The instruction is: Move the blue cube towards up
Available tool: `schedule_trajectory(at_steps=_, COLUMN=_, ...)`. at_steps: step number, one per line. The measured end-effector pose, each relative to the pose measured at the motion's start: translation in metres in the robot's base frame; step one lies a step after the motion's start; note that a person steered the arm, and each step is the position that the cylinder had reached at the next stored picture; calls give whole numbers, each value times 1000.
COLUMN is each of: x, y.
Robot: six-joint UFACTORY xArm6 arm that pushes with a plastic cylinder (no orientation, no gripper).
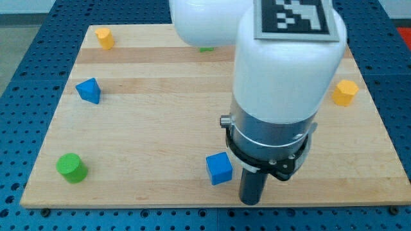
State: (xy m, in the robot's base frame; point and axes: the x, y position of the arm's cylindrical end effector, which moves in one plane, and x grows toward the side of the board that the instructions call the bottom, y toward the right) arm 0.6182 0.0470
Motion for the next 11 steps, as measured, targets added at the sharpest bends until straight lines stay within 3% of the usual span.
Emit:
schedule_trajectory(at_steps=5, x=0, y=-56)
schedule_trajectory(at_steps=11, x=-34, y=-58)
